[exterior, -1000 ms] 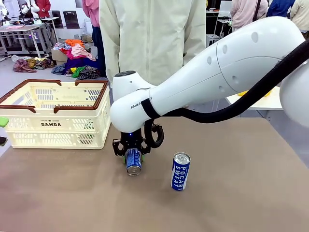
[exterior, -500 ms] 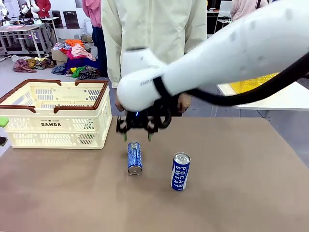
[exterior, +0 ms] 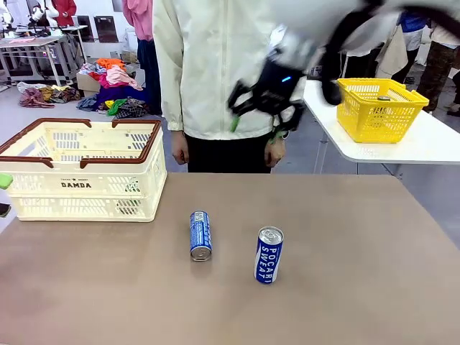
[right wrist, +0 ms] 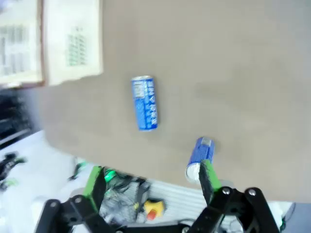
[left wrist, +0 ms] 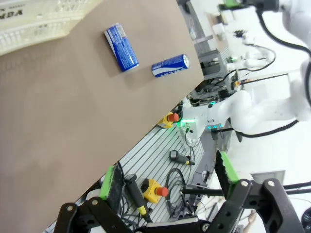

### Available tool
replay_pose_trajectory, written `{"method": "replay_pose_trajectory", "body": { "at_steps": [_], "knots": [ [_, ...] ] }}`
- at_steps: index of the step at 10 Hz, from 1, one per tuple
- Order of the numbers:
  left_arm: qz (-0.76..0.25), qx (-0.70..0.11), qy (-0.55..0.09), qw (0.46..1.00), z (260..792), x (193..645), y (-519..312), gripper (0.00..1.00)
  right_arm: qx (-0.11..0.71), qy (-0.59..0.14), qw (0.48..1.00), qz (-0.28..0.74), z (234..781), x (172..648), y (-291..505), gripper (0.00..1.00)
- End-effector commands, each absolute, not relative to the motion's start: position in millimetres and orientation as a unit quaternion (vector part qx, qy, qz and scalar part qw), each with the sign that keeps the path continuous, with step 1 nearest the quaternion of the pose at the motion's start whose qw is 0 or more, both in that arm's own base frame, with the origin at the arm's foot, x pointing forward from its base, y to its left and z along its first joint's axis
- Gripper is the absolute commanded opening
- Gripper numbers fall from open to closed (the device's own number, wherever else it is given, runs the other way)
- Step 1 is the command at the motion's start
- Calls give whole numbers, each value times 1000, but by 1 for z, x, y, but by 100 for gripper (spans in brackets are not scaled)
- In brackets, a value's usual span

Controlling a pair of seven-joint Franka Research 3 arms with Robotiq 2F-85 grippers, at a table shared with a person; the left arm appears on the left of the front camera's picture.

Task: Place the drinks into the Shopping basket.
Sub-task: Pick up one drink and place it into the Shopping basket.

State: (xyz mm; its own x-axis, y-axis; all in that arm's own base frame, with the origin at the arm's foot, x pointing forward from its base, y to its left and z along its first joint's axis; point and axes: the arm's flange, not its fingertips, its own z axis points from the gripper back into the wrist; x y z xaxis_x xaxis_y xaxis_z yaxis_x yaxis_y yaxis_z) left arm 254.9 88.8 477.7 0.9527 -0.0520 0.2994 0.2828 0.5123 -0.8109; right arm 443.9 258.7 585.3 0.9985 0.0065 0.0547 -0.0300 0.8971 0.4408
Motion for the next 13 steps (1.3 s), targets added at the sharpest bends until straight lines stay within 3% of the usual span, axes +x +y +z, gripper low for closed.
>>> {"method": "replay_pose_trajectory", "body": {
  "at_steps": [1, 4, 7, 8, 9, 10, 13],
  "knots": [
    [-95, -488, -118, 859, 480, 253, 89, 100, 373, 8, 928, 12, 582, 414, 140, 100],
    [-95, -488, -118, 859, 480, 253, 89, 100, 509, -57, 857, -62, 571, 354, -20, 100],
    [-95, -488, -118, 859, 480, 253, 89, 100, 611, -131, 769, -132, 492, 300, -121, 100],
    [-95, -488, -118, 859, 480, 253, 89, 100, 607, -184, 763, -127, 468, 290, -125, 100],
    [-95, -488, -118, 859, 480, 253, 89, 100, 544, -189, 805, -139, 445, 294, -108, 100],
    [-95, -488, -118, 859, 480, 253, 89, 100, 596, -129, 778, -150, 488, 288, -137, 100],
    [-95, -488, -118, 859, 480, 253, 89, 100, 596, -129, 778, -150, 488, 288, -137, 100]
  ]
}}
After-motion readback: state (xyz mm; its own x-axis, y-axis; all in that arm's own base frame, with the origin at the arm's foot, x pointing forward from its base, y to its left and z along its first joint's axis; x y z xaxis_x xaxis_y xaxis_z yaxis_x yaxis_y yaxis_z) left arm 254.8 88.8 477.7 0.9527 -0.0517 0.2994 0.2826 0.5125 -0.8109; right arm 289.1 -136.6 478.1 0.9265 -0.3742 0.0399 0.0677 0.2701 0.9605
